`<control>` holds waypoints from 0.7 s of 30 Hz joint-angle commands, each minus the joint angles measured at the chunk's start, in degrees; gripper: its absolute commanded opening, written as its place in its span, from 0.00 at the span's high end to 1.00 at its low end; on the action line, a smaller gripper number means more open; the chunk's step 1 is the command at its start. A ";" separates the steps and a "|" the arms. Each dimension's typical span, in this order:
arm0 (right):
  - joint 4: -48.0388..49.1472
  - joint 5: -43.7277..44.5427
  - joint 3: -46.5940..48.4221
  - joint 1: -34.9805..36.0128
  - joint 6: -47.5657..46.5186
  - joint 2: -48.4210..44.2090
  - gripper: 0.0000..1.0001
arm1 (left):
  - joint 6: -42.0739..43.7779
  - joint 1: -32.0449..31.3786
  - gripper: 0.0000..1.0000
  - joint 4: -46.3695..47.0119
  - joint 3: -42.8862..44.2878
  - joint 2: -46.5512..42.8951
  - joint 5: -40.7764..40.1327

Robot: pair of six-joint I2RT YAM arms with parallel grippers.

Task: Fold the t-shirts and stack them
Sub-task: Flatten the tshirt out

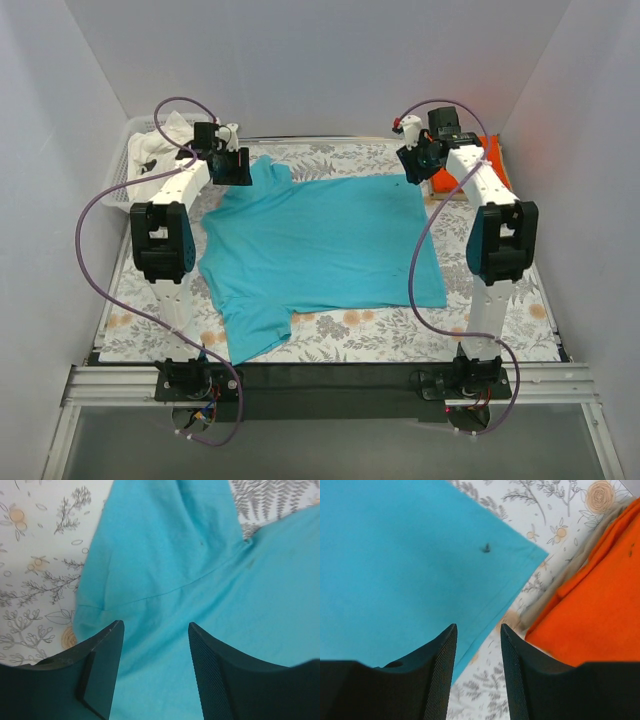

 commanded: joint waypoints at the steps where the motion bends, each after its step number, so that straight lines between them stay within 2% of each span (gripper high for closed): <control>1: 4.71 5.04 7.01 -0.95 5.21 7.57 0.60 | -4.15 0.41 0.48 2.32 2.46 -0.10 -2.37; 6: 9.21 8.03 15.08 -1.92 9.42 16.45 0.60 | -4.77 0.50 0.48 4.08 0.80 0.52 -1.84; 12: 13.94 10.58 16.86 -2.45 11.80 21.02 0.59 | -4.50 0.85 0.47 5.84 -1.50 0.34 -3.07; 21: 17.38 9.80 18.62 -2.98 14.97 25.51 0.58 | -5.03 1.11 0.47 6.37 -0.88 1.75 -3.60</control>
